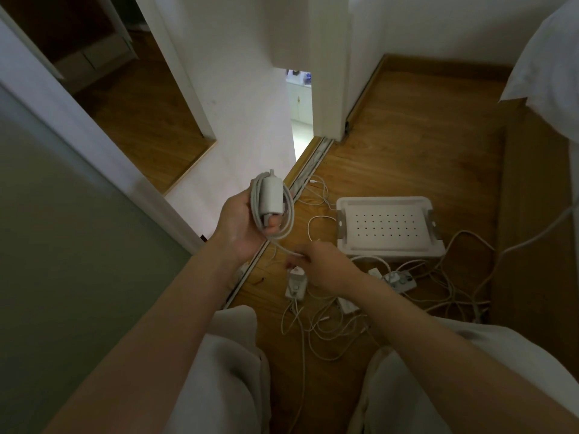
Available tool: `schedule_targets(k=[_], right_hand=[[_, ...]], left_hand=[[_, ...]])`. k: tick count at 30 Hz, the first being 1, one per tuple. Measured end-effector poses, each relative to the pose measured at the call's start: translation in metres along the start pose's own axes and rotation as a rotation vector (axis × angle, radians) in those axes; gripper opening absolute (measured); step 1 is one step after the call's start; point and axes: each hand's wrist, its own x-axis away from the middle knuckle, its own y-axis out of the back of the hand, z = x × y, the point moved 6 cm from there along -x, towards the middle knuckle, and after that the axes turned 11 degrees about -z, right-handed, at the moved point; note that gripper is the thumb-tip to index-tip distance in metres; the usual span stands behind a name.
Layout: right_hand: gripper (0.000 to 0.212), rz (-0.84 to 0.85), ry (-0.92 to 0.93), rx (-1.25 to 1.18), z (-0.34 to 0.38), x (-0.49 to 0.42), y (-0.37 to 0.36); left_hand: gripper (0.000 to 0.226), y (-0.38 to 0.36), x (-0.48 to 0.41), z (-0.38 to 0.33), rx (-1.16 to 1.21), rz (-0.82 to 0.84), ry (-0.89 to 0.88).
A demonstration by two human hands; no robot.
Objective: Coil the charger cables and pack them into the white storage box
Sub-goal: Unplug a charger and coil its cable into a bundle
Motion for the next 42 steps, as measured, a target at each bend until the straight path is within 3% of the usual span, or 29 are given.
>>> schedule_targets(k=[4, 7, 13, 15, 17, 20, 23, 26, 28, 32, 37, 42], right_hand=[[0.014, -0.153, 0.116, -0.089, 0.010, -0.002, 0.021], [0.004, -0.053, 0.209, -0.170, 0.020, 0.001, 0.019], [0.026, -0.041, 0.222, -0.229, 0.025, 0.008, 0.021], [0.038, -0.023, 0.219, -0.079, 0.021, 0.006, 0.021], [0.044, -0.014, 0.248, 0.229, 0.015, 0.004, 0.023], [0.038, -0.073, 0.260, 0.409, 0.004, 0.001, 0.032], [0.033, -0.046, 0.312, 0.468, 0.003, -0.001, 0.028], [0.024, 0.036, 0.334, 0.204, 0.020, 0.005, 0.019], [0.020, 0.053, 0.329, -0.007, 0.031, 0.010, 0.018], [0.041, -0.035, 0.274, -0.143, 0.034, 0.013, 0.028], [0.029, 0.068, 0.244, 0.150, 0.013, 0.008, 0.022], [0.024, 0.135, 0.338, 0.388, 0.010, 0.010, 0.001]], left_hand=[[0.035, 0.008, -0.003, -0.004, -0.258, 0.022, -0.012], [0.036, 0.013, -0.004, -0.005, -0.383, 0.012, -0.023], [0.035, 0.018, -0.003, -0.009, -0.344, -0.009, -0.027], [0.035, 0.019, -0.003, -0.011, -0.307, -0.013, -0.027], [0.035, 0.020, -0.004, -0.013, -0.289, -0.005, -0.030], [0.037, 0.020, -0.003, -0.013, -0.317, 0.029, -0.028], [0.034, 0.021, -0.002, -0.009, -0.609, 0.011, -0.105], [0.018, 0.025, -0.008, -0.003, -0.970, -0.120, -0.183], [0.011, 0.026, -0.011, -0.003, -0.993, -0.140, -0.219], [0.018, 0.030, -0.011, -0.010, -0.967, -0.123, -0.251], [0.023, 0.023, -0.005, -0.006, -0.936, -0.049, -0.243], [0.024, 0.019, -0.005, -0.004, -0.890, -0.067, -0.262]])
